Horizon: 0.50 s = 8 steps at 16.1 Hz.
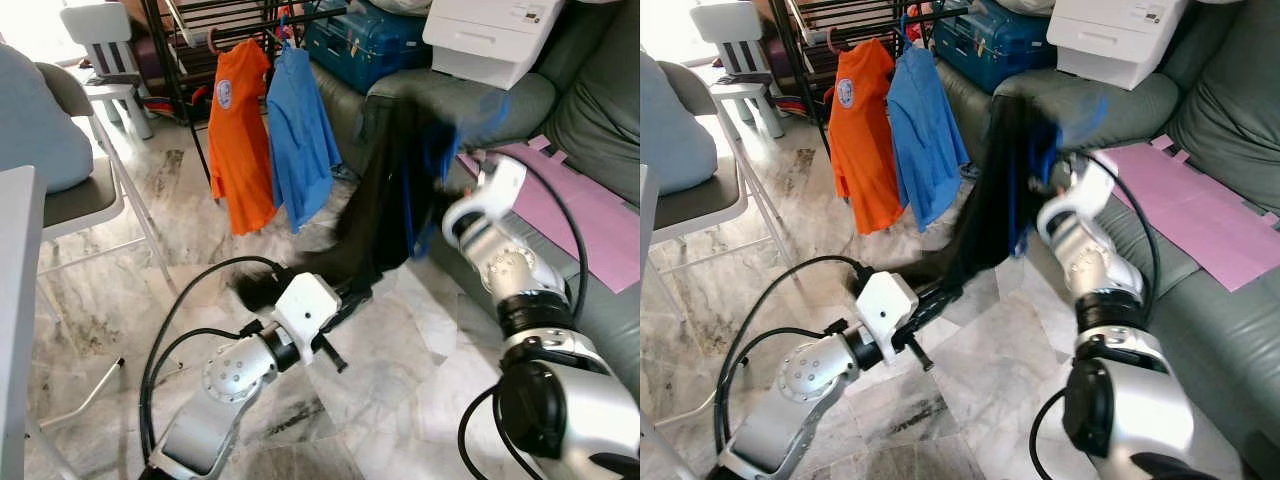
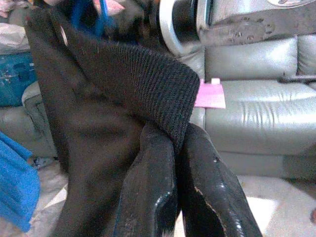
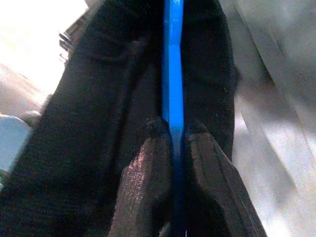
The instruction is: Hang hanger
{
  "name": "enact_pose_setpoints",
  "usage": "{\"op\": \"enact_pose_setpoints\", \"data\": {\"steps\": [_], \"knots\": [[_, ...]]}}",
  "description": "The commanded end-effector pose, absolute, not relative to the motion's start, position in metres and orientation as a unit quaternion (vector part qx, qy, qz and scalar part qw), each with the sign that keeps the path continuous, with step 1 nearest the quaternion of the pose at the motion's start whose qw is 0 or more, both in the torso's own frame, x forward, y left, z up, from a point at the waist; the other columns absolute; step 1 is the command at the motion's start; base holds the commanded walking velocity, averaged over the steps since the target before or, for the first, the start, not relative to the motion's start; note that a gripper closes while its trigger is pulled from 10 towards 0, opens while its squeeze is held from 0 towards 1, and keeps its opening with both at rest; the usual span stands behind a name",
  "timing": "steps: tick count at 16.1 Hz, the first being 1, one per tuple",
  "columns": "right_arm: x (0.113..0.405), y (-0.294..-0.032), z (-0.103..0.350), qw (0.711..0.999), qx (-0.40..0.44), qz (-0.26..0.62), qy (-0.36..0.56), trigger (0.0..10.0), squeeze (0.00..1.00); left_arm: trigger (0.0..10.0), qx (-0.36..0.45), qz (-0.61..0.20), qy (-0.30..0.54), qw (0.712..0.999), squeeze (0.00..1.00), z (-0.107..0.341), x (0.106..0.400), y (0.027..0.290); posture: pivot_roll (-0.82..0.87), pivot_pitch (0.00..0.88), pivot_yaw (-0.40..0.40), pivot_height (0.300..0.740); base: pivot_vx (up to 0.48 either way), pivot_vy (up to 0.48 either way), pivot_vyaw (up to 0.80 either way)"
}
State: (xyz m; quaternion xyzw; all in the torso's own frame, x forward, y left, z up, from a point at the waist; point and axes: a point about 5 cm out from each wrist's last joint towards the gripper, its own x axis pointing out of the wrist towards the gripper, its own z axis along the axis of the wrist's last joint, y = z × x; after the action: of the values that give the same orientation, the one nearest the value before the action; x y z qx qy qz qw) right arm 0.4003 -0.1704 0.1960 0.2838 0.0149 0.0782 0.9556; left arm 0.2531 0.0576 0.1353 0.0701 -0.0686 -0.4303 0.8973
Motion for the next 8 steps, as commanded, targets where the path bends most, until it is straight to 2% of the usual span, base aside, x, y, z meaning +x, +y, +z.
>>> {"op": "enact_pose_setpoints", "data": {"steps": [1,4,8], "knots": [[0.401,-0.172,0.237,0.957,0.259,0.101,-0.085,10.0,0.00,10.0,0.067,-0.437,-0.058,0.895,0.00,0.133,0.254,0.059,-0.10,0.046,-0.009,0.740,0.000,0.000,0.00],[0.394,-0.158,0.249,0.970,0.143,0.138,-0.140,10.0,0.00,10.0,0.081,-0.434,-0.019,0.897,0.00,0.114,0.259,0.061,-0.10,0.049,-0.011,0.740,0.000,0.000,0.00],[0.378,-0.143,0.240,0.966,0.074,0.187,-0.162,10.0,0.00,10.0,0.073,-0.431,0.012,0.899,0.00,0.104,0.271,0.049,-0.11,0.046,-0.009,0.740,0.000,0.000,0.00]]}}
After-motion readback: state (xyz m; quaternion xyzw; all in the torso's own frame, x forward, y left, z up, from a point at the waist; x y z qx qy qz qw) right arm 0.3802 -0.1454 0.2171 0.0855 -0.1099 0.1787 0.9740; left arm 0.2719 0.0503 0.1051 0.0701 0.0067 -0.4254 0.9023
